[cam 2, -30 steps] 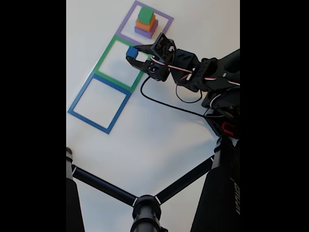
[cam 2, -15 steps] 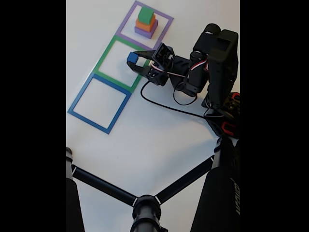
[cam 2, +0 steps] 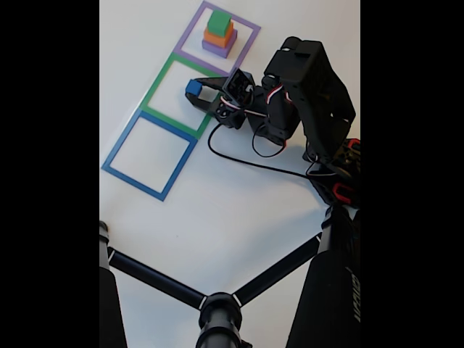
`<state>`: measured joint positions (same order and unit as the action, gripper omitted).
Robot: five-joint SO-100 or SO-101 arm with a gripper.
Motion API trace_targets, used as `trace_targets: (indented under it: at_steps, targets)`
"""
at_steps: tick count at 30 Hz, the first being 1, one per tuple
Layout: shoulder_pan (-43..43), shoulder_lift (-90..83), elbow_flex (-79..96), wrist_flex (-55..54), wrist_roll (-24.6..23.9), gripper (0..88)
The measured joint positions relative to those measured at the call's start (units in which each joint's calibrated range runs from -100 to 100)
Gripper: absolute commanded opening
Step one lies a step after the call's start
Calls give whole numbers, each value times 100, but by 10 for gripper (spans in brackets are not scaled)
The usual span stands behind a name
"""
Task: Tower of hanoi
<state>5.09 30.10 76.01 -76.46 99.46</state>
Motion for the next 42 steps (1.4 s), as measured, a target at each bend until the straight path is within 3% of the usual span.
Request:
trace_targets:
  at_steps: [27, 33, 38, 42]
  targets:
    - [35, -473, 425, 145, -18, 150]
    - [47, -2651, 1257, 1491, -18, 147]
    - [304, -5049, 1567, 3434, 0, 2]
    - [550, -6813, 1567, 5248, 0, 0]
